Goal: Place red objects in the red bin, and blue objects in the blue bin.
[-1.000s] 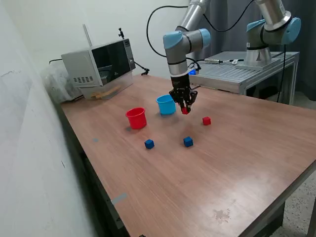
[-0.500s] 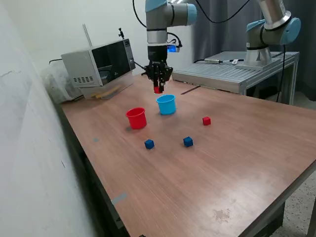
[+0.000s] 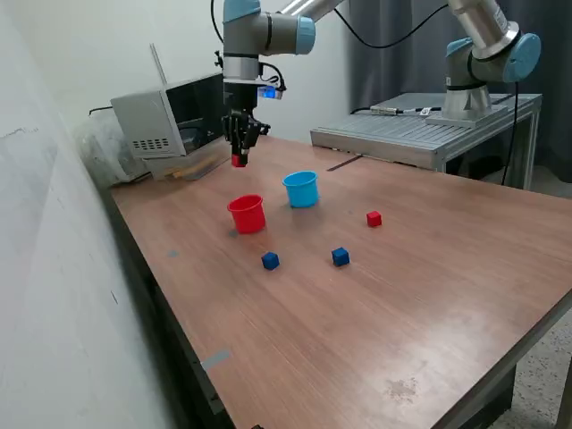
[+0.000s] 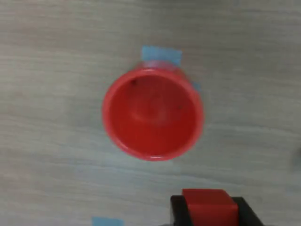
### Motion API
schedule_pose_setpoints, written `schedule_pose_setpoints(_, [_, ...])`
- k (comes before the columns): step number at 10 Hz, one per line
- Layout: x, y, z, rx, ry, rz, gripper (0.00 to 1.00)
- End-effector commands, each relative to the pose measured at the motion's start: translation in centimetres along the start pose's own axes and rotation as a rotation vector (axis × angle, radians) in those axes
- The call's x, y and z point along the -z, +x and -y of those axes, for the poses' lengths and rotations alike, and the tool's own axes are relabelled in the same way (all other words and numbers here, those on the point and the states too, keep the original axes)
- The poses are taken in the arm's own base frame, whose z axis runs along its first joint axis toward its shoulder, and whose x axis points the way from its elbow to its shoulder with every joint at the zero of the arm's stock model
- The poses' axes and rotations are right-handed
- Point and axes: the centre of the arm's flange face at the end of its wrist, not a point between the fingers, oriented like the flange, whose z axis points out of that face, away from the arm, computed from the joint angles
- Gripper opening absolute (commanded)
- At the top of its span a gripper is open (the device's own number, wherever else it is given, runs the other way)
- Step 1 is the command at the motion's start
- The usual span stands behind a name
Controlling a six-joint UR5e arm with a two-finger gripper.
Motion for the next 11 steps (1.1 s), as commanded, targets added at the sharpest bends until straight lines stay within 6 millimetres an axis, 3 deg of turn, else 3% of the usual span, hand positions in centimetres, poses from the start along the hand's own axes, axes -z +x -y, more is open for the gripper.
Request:
schedule_pose_setpoints(1, [-3.9,-2.0,-0.5,-0.032,0.026,-0.003,0.00])
schedule_pose_setpoints(6, [-8.2,-2.0,0.7,-0.034,0.086,-0.016,0.00])
schedule_pose_setpoints(8, [-8.6,-4.4,1.2,-0.064,0.093,-0.010,0.00])
schedule_pose_setpoints(10, [-8.7,-4.8,1.4,-0.068,0.098,-0.011,0.00])
schedule_pose_setpoints(11, [-8.7,-4.8,1.5,-0.068,0.103,-0.011,1.00])
